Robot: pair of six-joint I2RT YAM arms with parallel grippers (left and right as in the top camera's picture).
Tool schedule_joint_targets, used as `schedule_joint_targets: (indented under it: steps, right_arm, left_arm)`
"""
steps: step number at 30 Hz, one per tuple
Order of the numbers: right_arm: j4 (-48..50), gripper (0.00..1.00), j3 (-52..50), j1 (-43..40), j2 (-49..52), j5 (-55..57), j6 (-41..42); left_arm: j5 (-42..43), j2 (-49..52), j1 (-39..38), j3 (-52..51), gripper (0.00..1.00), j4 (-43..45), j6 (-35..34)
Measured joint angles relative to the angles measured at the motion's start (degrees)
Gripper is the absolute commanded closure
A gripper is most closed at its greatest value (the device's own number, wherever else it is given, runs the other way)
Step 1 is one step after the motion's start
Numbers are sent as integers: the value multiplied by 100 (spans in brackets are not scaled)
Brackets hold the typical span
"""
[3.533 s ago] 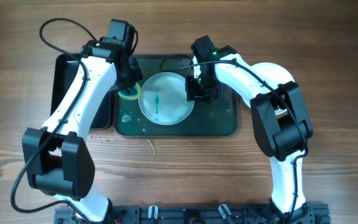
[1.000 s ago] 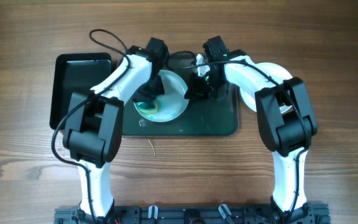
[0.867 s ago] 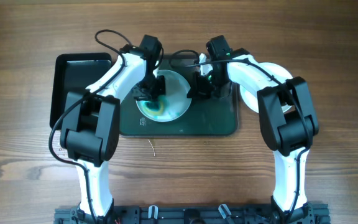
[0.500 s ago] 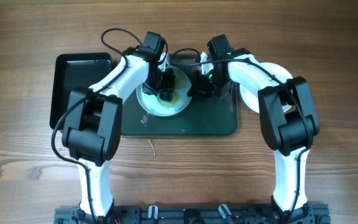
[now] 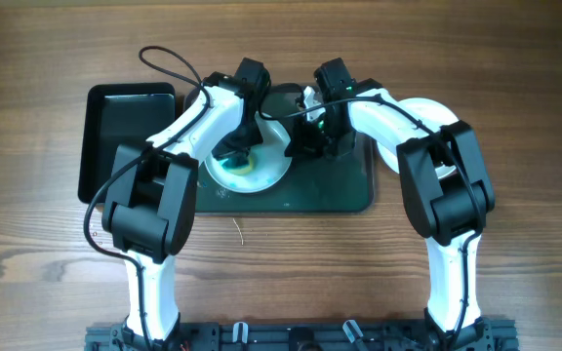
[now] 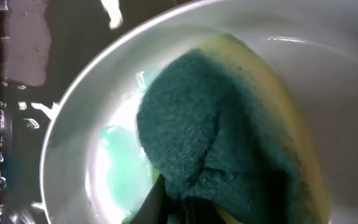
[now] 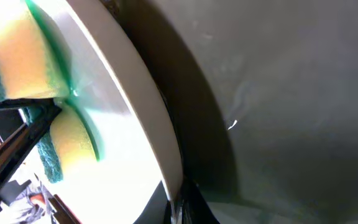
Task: Clean dirty plates on tray and stack at the side
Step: 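Scrub the last plate with the sponge while the right gripper holds it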
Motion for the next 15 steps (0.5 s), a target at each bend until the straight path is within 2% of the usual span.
schedule_joint_targets:
  steps: [8, 12, 15]
  right_arm:
    - [-125, 96, 0, -66, -2, 0, -63]
    - [-138, 96, 0, -103, -2, 9, -107]
    - [-133, 96, 0, -133, -2, 20, -107]
  left_arm:
    - [1930, 2, 417, -17, 96, -50, 2337]
    - [2756, 42, 396, -94, 96, 127, 2981]
    - [2979, 57, 398, -122, 96, 348, 3084]
